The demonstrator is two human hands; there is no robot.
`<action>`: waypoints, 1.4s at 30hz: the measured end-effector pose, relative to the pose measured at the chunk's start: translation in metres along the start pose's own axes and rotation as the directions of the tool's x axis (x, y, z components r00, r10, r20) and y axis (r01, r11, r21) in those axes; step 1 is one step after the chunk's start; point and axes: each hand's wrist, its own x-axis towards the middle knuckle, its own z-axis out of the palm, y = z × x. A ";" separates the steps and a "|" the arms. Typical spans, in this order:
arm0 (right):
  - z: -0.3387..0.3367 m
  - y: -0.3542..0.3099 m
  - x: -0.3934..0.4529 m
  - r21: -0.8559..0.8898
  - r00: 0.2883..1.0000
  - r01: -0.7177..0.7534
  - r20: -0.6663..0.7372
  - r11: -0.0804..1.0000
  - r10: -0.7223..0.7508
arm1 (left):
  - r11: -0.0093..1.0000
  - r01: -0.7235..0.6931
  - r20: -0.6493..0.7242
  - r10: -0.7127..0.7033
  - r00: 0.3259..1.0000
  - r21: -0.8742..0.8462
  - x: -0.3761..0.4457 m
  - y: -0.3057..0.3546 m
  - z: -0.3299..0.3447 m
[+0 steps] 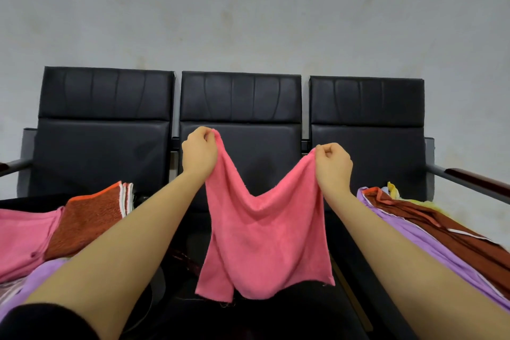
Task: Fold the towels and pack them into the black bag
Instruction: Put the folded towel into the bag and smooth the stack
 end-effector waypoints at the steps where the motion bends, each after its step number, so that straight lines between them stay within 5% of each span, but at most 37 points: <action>1: 0.000 -0.001 0.000 0.009 1.000 0.004 -0.001 1.000 -0.004 | 0.999 0.004 0.012 -0.004 1.000 -0.045 0.000 0.003 0.001; 6: 0.009 -0.002 -0.004 0.087 0.993 0.017 0.115 0.996 -0.027 | 0.992 -0.112 0.211 0.122 0.970 -0.060 -0.020 0.010 0.016; 11: 0.017 -0.007 -0.010 0.240 0.965 0.037 0.245 0.970 -0.098 | 0.988 -0.072 0.304 0.112 0.946 -0.138 -0.044 0.007 0.037; 18: 0.012 -0.011 -0.011 0.481 0.889 -0.131 0.443 0.867 -0.112 | 0.948 -0.053 0.520 0.219 0.825 -0.315 -0.062 0.015 0.049; 21: 0.009 -0.005 -0.010 0.503 0.882 -0.187 0.464 0.844 -0.080 | 0.958 0.004 0.554 0.162 0.817 -0.287 -0.067 0.016 0.053; 27: 0.007 0.011 -0.009 0.204 0.913 -0.042 0.406 0.978 -0.045 | 0.984 -0.120 0.333 0.158 0.929 -0.133 -0.060 0.005 0.053; 32: 0.010 0.012 -0.020 0.074 0.782 -0.045 0.623 0.996 -0.011 | 0.935 -0.347 0.391 0.345 0.853 -0.069 -0.061 0.013 0.048; 42: 0.024 0.009 -0.025 0.020 0.795 0.173 0.587 0.985 -0.152 | 0.928 -0.371 0.435 0.350 0.830 -0.040 -0.052 0.002 0.041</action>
